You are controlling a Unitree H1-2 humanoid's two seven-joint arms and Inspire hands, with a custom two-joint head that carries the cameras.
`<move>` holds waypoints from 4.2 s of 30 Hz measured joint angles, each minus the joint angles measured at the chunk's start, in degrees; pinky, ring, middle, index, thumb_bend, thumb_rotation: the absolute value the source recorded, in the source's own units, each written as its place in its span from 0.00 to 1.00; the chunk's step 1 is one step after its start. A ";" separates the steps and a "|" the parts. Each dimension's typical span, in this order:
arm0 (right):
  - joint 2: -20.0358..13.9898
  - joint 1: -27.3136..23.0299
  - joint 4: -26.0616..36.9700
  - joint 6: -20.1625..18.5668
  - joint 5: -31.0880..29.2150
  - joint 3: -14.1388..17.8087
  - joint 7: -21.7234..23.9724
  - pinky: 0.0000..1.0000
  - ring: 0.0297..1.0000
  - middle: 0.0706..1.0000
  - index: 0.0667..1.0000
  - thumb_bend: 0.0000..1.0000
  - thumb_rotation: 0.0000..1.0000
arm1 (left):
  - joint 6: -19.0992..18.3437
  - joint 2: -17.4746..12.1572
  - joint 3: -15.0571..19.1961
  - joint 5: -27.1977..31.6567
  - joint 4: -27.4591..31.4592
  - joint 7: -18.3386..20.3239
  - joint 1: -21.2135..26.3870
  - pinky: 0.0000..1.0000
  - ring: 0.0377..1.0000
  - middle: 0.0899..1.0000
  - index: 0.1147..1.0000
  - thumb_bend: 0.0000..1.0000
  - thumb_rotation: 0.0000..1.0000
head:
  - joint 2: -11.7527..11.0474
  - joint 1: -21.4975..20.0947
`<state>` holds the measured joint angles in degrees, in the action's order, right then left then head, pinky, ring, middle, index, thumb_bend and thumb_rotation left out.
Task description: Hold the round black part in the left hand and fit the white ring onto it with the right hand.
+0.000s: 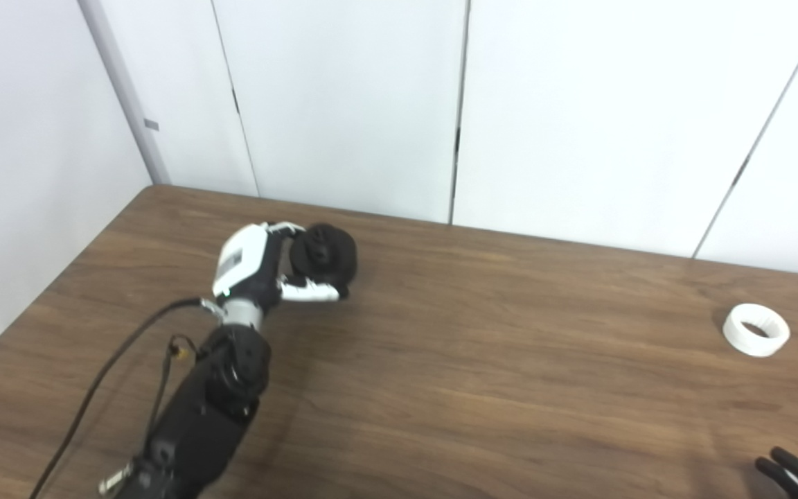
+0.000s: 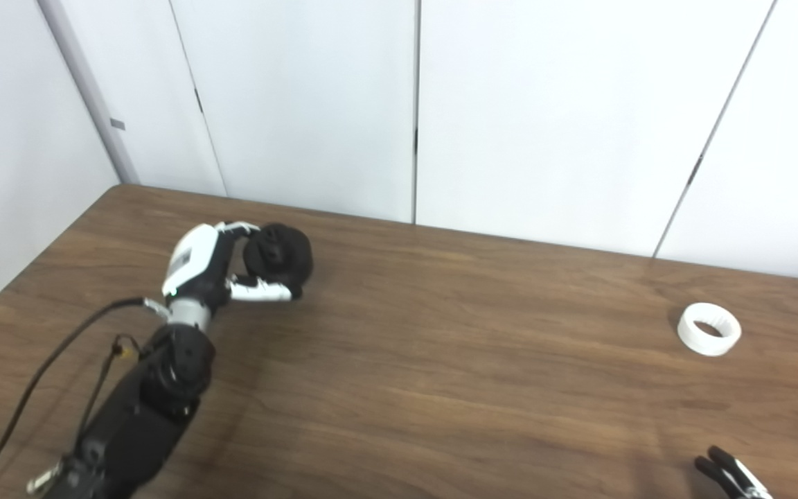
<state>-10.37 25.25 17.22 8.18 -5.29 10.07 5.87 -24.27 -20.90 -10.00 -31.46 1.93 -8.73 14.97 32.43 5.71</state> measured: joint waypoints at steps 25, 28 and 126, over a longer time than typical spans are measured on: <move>3.37 1.18 11.69 -11.05 3.48 -3.67 -1.41 0.99 0.88 0.80 0.80 0.55 1.00 | 1.65 8.46 -11.58 -10.78 20.76 15.17 -17.42 1.00 0.95 0.83 0.42 0.52 0.06 | 11.42 -13.09; 3.52 1.20 12.67 -12.41 4.50 -4.17 -1.76 1.00 0.88 0.81 0.80 0.57 1.00 | 2.64 8.76 -12.67 -10.93 20.80 16.31 -19.38 1.00 0.94 0.82 0.42 0.52 0.06 | 12.83 -14.06; -28.83 -57.97 -27.46 -30.20 48.15 -23.68 21.24 0.98 1.00 0.97 0.86 0.89 0.25 | 22.41 12.67 -13.19 -17.83 9.59 0.62 -26.84 1.00 0.97 0.86 0.42 0.52 0.06 | 6.68 -25.23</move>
<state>-39.20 -32.72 -10.24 -22.02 42.86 -13.61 27.12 -1.87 -8.23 -23.19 -49.29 11.52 -8.11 -11.86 39.11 -19.51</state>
